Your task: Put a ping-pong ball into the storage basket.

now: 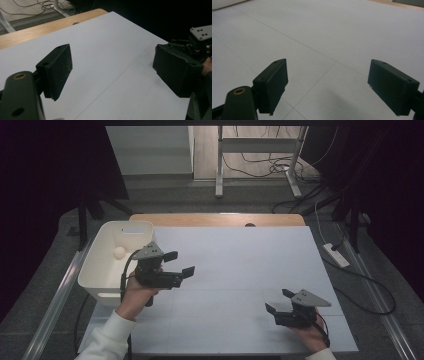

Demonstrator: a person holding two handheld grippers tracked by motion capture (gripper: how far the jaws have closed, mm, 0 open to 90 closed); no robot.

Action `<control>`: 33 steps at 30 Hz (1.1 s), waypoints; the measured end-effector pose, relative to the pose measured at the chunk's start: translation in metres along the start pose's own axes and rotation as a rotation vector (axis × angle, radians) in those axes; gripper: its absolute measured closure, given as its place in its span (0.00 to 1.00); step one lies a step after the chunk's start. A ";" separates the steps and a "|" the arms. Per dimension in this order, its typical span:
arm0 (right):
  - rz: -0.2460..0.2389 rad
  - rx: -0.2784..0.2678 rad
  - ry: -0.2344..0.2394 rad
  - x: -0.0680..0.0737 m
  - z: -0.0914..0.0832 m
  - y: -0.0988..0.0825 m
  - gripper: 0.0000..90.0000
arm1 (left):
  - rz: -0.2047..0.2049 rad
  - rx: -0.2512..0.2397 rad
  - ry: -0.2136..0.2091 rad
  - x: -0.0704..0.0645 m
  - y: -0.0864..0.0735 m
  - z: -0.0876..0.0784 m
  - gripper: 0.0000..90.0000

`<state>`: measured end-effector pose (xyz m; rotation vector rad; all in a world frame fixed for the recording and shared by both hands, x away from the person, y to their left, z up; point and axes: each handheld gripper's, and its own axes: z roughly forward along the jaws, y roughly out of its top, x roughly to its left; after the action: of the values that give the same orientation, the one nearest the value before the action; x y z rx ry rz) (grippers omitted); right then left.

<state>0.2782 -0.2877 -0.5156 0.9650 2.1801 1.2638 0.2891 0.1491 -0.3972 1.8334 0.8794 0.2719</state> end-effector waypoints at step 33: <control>-0.004 0.003 0.000 0.001 0.000 -0.001 0.18 | 0.076 0.077 -0.024 -0.025 -0.068 0.022 0.18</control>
<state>0.2771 -0.2877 -0.5163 0.9616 2.1831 1.2594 0.2540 0.1297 -0.4616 1.9407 0.8144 0.2667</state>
